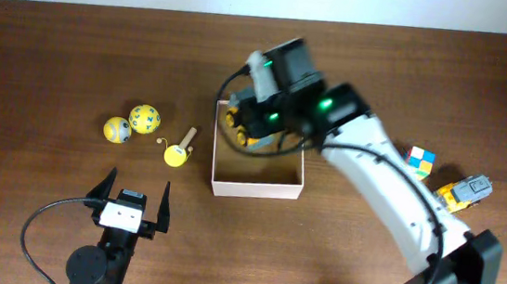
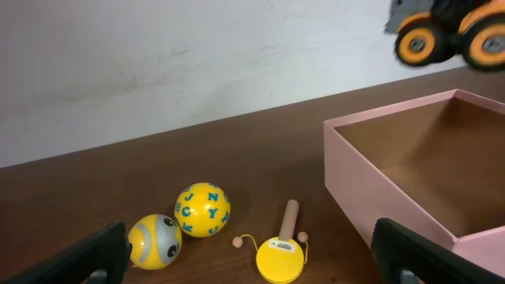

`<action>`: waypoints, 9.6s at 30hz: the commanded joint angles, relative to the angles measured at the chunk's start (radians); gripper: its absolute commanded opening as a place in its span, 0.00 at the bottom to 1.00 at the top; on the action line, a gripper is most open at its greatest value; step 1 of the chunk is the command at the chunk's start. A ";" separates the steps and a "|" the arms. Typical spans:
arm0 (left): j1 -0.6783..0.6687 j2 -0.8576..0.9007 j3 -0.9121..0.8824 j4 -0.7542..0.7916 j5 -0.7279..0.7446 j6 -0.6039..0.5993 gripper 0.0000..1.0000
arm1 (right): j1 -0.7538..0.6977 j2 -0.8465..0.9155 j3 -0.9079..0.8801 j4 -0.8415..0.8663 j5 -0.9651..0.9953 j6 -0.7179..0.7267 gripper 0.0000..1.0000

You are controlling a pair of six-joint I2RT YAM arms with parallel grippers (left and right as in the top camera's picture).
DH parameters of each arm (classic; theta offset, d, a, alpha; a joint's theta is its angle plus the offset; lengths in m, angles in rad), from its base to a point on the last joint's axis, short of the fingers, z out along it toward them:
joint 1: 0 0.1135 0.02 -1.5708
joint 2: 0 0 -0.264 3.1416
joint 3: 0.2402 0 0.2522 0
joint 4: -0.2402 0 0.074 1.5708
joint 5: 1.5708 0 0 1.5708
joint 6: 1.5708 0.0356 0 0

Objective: Pack container

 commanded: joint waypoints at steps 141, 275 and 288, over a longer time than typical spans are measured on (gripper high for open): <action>0.003 -0.008 -0.008 0.002 -0.004 0.013 0.99 | 0.096 0.301 0.000 -0.037 0.284 0.507 0.62; 0.003 -0.008 -0.008 0.002 -0.004 0.013 0.99 | -0.035 0.368 0.079 -0.138 0.471 0.282 0.04; 0.003 -0.008 -0.008 0.002 -0.004 0.013 0.99 | -0.035 0.368 -0.013 -0.052 0.418 0.282 0.04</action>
